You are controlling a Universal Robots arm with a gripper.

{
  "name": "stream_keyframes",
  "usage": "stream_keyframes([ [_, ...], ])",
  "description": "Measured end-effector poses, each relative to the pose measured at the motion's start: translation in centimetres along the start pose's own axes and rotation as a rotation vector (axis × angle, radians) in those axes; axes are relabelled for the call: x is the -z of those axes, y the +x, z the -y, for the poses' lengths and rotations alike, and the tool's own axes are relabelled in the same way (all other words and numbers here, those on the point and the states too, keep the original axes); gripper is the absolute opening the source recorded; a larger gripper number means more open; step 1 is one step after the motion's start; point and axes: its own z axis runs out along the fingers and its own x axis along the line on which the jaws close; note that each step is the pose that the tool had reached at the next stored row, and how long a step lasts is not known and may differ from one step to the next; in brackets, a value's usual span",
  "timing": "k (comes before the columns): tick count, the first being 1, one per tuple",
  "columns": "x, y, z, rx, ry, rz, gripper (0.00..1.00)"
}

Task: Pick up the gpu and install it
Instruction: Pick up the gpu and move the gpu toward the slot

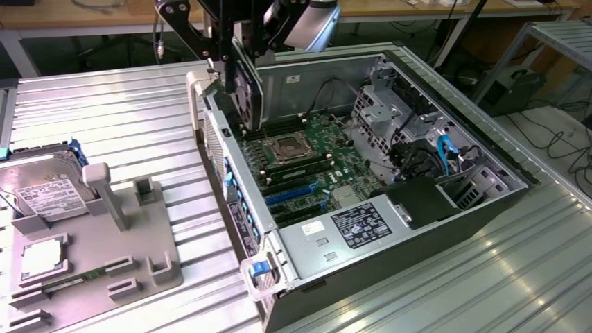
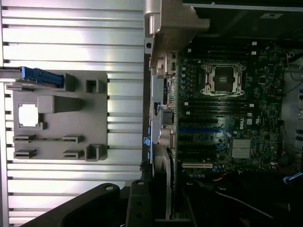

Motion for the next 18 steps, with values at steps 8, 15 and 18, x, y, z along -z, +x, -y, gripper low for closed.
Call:
stream_keyframes([
  [8,-0.03,-1.2,0.02,0.000,-0.0001,0.0000,0.28],
  [15,-0.04,-1.7,0.04,0.000,-0.0001,0.0000,0.28],
  [18,-0.05,-1.9,0.04,0.000,0.0000,0.0000,0.28],
])
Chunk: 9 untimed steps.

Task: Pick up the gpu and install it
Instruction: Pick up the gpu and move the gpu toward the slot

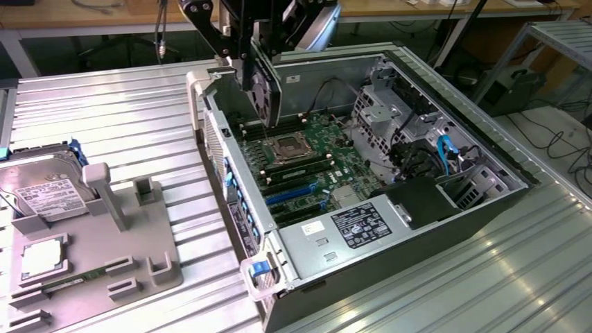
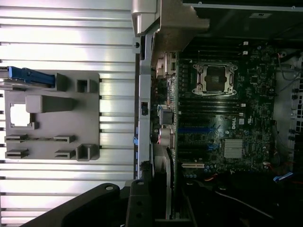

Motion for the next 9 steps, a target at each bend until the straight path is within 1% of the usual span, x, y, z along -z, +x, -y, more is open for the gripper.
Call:
stream_keyframes([
  [4,-0.02,-0.14,0.02,0.000,0.0001,0.0000,0.28],
  [9,-0.03,-0.44,0.03,0.000,0.0017,-0.0001,0.28],
])
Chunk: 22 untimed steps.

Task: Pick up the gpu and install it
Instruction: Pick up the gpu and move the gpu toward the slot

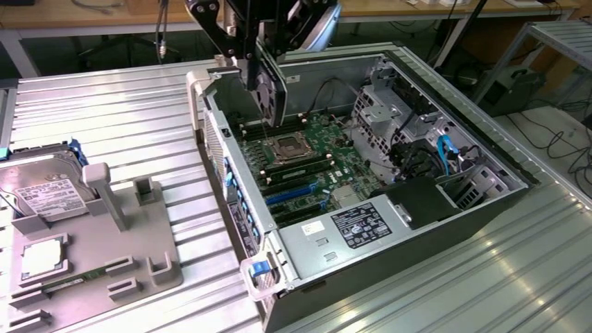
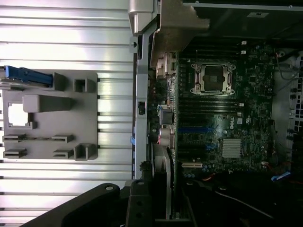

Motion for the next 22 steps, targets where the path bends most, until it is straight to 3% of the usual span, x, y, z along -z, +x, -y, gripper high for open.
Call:
stream_keyframes([
  [22,-0.09,-1.4,0.03,0.000,0.0003,0.0000,0.28],
])
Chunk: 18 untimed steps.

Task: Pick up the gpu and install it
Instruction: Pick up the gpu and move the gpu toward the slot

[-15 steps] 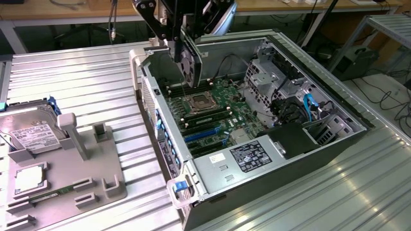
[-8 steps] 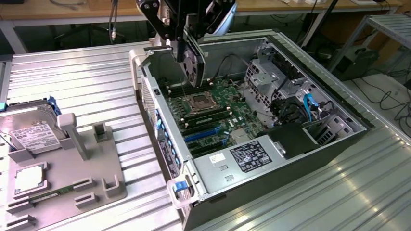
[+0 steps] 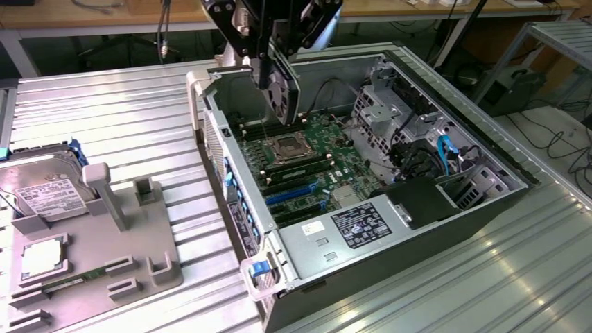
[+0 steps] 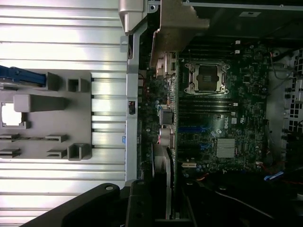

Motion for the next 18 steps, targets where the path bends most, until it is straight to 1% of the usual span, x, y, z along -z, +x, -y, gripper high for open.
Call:
stream_keyframes([
  [6,-0.01,-0.4,0.00,0.000,0.0000,0.0000,0.28],
  [18,-0.04,-1.6,0.03,0.000,0.0000,0.0001,0.28],
])
